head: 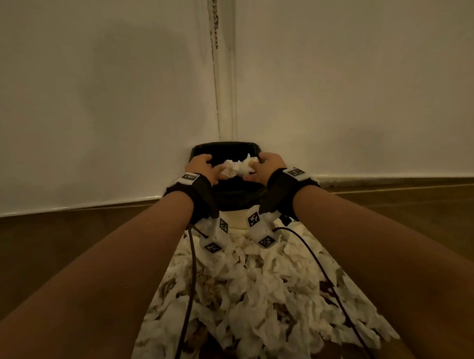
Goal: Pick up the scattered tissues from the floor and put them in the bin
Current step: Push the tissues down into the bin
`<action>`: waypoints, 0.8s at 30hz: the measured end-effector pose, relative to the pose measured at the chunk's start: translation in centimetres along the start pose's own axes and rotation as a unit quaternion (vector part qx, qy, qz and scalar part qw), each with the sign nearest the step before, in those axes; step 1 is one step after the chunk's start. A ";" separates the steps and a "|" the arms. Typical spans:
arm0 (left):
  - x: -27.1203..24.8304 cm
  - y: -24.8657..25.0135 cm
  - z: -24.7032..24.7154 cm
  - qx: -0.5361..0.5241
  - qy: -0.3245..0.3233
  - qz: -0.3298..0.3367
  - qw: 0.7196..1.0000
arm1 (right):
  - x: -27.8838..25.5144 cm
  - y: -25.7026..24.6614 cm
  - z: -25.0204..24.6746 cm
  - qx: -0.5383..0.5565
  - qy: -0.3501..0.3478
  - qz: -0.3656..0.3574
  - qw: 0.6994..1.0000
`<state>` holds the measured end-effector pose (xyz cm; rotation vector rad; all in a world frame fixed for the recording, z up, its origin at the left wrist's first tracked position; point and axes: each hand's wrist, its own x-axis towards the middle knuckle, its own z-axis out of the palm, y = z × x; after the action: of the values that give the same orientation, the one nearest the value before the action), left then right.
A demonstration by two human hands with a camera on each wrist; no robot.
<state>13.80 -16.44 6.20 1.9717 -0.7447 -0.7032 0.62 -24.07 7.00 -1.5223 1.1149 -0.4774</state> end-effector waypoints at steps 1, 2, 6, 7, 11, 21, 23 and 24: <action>-0.2 -0.1 0.0 -0.006 -0.001 0.006 1.000 | 0.3 0.2 0.0 -0.023 -0.002 -0.004 1.000; -0.2 -0.4 -0.1 -0.009 0.001 0.014 1.000 | 0.2 0.2 -0.2 -0.038 0.007 0.000 0.999; -2.7 -1.0 -0.8 0.030 0.038 0.078 0.996 | -1.3 1.4 -1.2 0.032 0.054 0.014 0.998; -3.6 -1.4 -0.9 0.035 0.036 0.086 0.995 | -2.0 2.0 -1.5 0.043 0.067 0.016 0.997; -7.9 -2.7 0.0 0.034 -0.013 0.089 0.995 | -5.6 5.0 -2.9 -0.014 0.089 0.017 0.996; -15.1 -7.1 9.1 0.279 -0.150 0.093 0.944 | -11.2 14.2 -7.7 -0.193 0.104 0.088 0.972; -15.8 -7.9 11.3 0.330 -0.166 0.106 0.923 | -12.0 15.6 -8.6 -0.253 0.117 0.087 0.956; -16.2 -8.3 12.2 0.356 -0.166 0.115 0.912 | -12.2 16.2 -9.2 -0.267 0.119 0.088 0.952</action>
<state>-3.77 -7.64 -3.53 2.3646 -1.5934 -0.6855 -18.63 -17.37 -2.01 -1.8354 1.6495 -0.2471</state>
